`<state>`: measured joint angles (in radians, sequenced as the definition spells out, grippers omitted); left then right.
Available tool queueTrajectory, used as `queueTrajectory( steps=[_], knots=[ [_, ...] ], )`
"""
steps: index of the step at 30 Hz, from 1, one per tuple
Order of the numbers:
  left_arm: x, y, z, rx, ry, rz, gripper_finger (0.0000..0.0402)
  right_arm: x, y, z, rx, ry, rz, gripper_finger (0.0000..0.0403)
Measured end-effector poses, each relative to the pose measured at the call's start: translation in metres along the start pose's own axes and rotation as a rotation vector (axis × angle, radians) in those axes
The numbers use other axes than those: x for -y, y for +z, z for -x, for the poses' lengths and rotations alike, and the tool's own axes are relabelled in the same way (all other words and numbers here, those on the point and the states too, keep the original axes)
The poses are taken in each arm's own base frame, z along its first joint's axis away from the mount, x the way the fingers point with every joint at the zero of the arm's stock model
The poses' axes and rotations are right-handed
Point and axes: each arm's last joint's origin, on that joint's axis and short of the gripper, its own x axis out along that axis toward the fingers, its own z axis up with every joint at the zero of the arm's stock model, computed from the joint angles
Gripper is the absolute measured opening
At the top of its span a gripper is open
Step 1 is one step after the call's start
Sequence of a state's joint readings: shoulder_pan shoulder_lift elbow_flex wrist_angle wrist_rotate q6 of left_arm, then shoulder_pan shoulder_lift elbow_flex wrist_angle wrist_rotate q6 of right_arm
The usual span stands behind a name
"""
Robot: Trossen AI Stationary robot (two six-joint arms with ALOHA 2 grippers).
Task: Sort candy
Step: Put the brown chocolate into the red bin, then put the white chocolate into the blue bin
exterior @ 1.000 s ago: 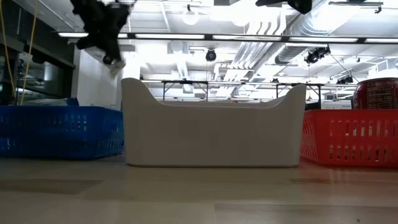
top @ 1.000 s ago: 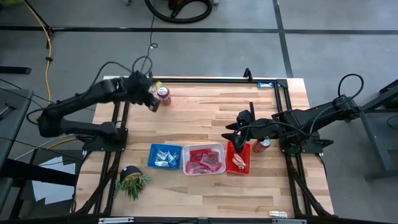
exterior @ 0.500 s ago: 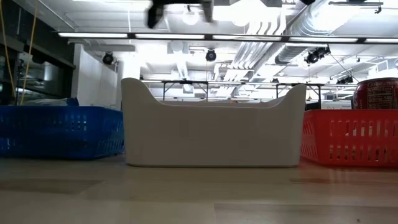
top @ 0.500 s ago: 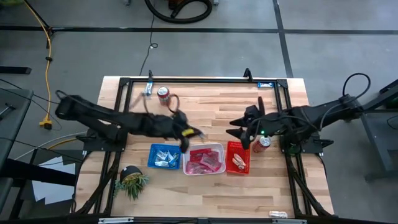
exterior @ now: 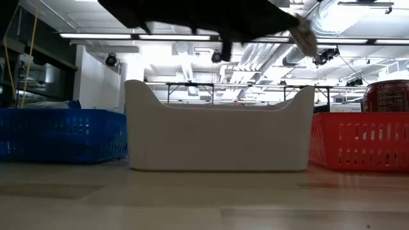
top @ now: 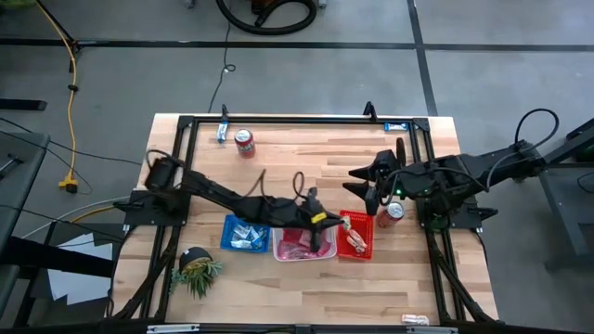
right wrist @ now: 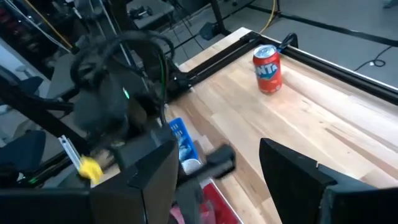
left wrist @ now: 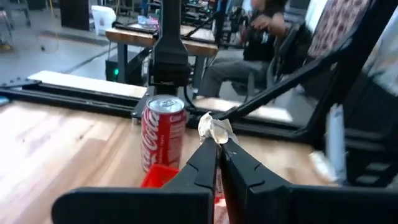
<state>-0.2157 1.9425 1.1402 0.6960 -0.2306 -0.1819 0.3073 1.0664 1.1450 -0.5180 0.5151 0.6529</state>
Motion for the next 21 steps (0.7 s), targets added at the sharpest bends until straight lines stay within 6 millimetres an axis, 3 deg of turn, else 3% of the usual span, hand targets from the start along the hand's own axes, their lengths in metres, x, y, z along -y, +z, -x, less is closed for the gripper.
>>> queueTrajectory(
  steps=[6, 12, 21],
  knots=[
    [0.003, -0.020, -0.028, -0.025, 0.004, -0.068, 0.0000, 0.000, 0.001, 0.000, 0.015, -0.016, -0.002, 0.0220],
    [0.004, -0.024, -0.035, -0.086, 0.010, -0.082, 0.0009, 0.001, 0.001, 0.000, 0.024, -0.030, -0.001, 0.0220],
    [0.004, -0.016, -0.032, -0.207, 0.023, -0.164, 0.0103, 0.001, 0.001, 0.000, 0.024, -0.031, 0.006, 0.0220]
  ],
)
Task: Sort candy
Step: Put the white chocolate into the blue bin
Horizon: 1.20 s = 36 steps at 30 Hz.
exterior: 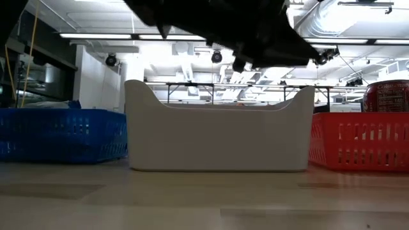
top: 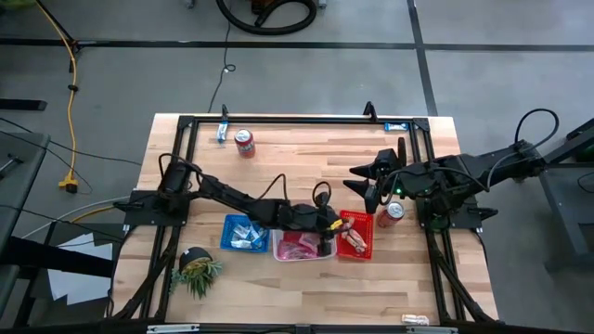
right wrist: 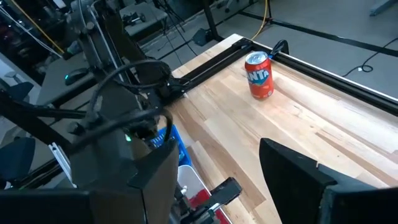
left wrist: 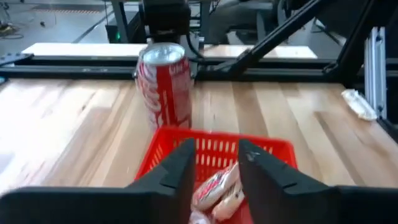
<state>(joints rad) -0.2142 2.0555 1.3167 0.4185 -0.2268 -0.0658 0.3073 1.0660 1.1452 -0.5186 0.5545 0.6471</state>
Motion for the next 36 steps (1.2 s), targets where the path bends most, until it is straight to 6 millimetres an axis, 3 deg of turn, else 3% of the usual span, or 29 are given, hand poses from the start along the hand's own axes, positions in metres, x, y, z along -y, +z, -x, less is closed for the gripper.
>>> queueTrajectory(
  steps=[3, 6, 12, 16, 21, 24, 29, 36],
  knots=[
    [-0.004, 0.015, 0.011, -0.033, 0.016, -0.001, 0.0139, 0.000, 0.000, 0.000, 0.000, 0.001, 0.000, 0.0220],
    [-0.015, 0.038, 0.036, -0.095, 0.063, -0.034, 0.0169, 0.000, 0.000, 0.000, 0.001, 0.000, 0.000, 0.0220],
    [-0.072, 0.074, 0.110, -0.223, 0.239, -0.024, 0.0201, 0.000, 0.001, 0.000, 0.019, -0.022, 0.000, 0.0220],
    [-0.116, 0.078, 0.174, -0.178, 0.359, 0.083, 0.0209, 0.002, 0.001, 0.000, 0.048, -0.060, 0.000, 0.0220],
    [-0.155, 0.059, 0.252, -0.095, 0.630, 0.292, 0.0210, 0.003, 0.003, 0.000, 0.100, -0.121, -0.032, 0.0220],
    [-0.181, 0.048, 0.286, -0.120, 0.815, 0.424, 0.0210, 0.006, 0.005, 0.000, 0.164, -0.200, -0.081, 0.0220],
    [-0.234, 0.044, 0.312, -0.186, 0.963, 0.578, 0.0209, 0.023, 0.014, -0.007, 0.223, -0.318, -0.157, 0.0220],
    [-0.311, 0.007, 0.304, -0.478, 0.981, 0.953, 0.0209, 0.068, 0.037, -0.026, 0.126, -0.350, -0.123, 0.0220]
  ],
)
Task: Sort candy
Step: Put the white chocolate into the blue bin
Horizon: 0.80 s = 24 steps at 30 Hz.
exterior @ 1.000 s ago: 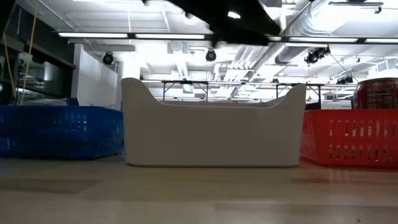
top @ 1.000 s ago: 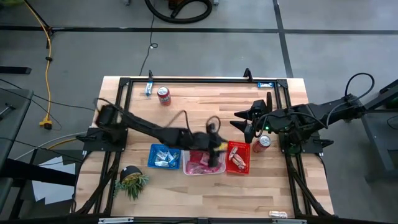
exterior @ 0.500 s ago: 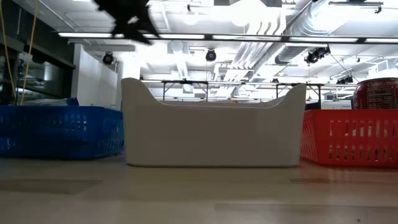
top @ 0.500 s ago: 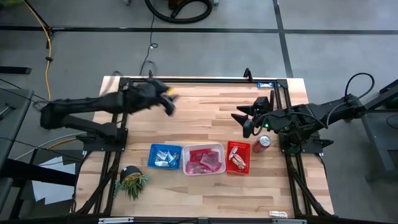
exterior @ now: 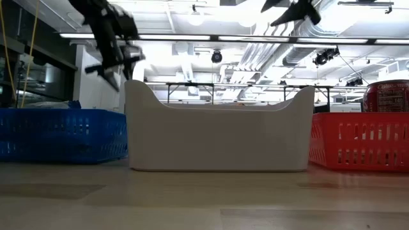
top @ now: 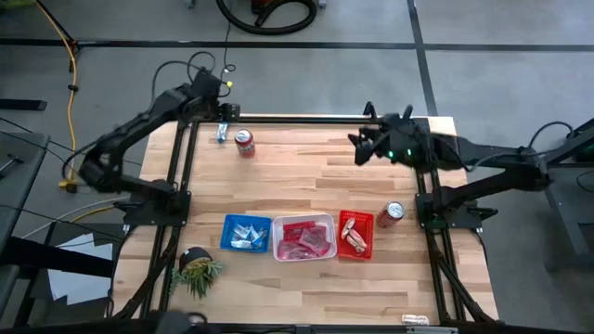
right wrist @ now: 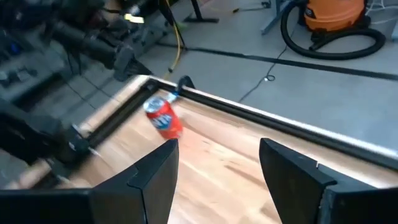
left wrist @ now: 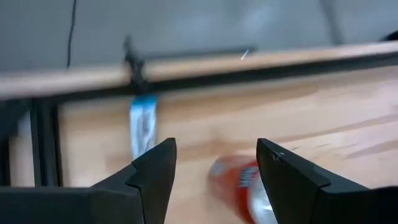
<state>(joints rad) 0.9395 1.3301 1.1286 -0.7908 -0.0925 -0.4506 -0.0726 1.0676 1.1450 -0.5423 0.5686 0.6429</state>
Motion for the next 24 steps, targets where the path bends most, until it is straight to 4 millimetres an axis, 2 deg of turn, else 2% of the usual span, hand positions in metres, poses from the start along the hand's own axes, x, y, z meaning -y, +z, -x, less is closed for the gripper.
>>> queueTrajectory(
  steps=[6, 12, 16, 21, 24],
  knots=[
    [-0.009, 0.000, -0.059, -0.228, 0.100, 0.121, 0.0209, 0.035, 0.021, -0.021, -0.060, 0.010, 0.131, 0.0220],
    [-0.011, -0.010, -0.101, -0.383, 0.157, 0.199, 0.0208, 0.061, 0.034, -0.033, -0.095, 0.028, 0.193, 0.0220],
    [-0.015, -0.010, -0.112, -0.405, 0.181, 0.252, 0.0208, 0.071, 0.036, -0.041, -0.129, 0.053, 0.222, 0.0220],
    [-0.026, -0.006, -0.114, -0.337, 0.301, 0.261, 0.0208, 0.075, 0.036, -0.051, -0.153, 0.041, 0.243, 0.0220],
    [-0.036, -0.009, -0.117, -0.361, 0.359, 0.277, 0.0208, 0.075, 0.034, -0.056, -0.162, 0.039, 0.247, 0.0220]
  ],
)
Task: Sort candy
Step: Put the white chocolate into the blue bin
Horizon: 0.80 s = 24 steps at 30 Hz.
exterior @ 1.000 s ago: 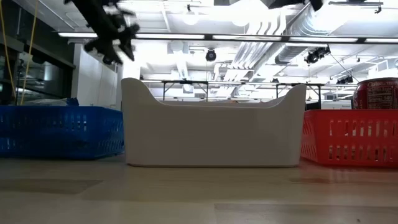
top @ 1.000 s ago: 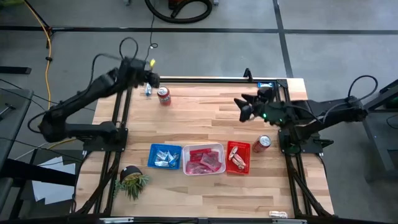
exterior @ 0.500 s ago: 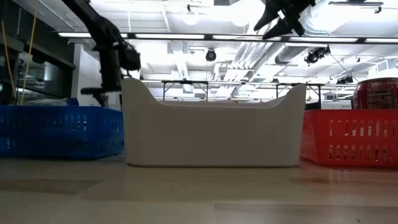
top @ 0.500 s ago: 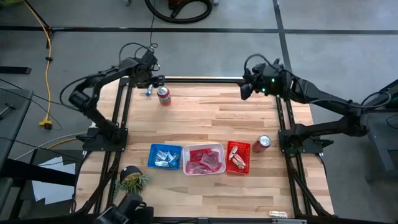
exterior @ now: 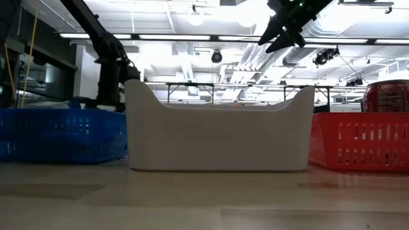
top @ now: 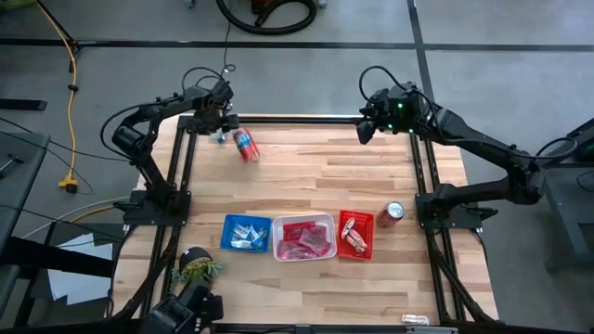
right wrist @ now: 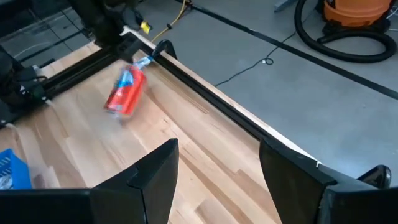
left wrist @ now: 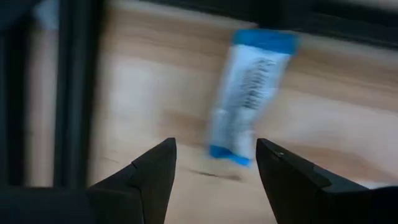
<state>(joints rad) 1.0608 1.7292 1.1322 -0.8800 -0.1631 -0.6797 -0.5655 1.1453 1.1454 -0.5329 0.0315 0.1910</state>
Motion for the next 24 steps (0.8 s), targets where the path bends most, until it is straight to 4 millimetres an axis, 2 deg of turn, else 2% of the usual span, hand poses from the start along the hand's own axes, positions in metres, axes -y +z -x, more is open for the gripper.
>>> queueTrajectory(
  steps=[3, 6, 14, 19, 24],
  knots=[
    [0.003, 0.005, 0.006, 0.015, -0.086, -0.008, 0.0208, -0.001, 0.000, -0.003, -0.004, 0.025, 0.014, 0.0220],
    [0.005, -0.002, 0.004, -0.030, -0.082, -0.046, 0.0208, -0.001, 0.000, -0.003, -0.004, 0.034, 0.016, 0.0220],
    [0.006, 0.007, 0.004, 0.075, -0.068, -0.011, 0.0208, -0.002, 0.005, -0.003, 0.046, 0.042, 0.016, 0.0220],
    [0.004, 0.008, -0.013, 0.007, -0.007, -0.032, 0.0205, -0.003, 0.008, -0.002, 0.077, 0.048, 0.015, 0.0220],
    [0.010, 0.006, -0.033, -0.038, 0.035, -0.089, 0.0193, -0.003, 0.008, -0.002, 0.079, 0.048, 0.007, 0.0220]
  ],
)
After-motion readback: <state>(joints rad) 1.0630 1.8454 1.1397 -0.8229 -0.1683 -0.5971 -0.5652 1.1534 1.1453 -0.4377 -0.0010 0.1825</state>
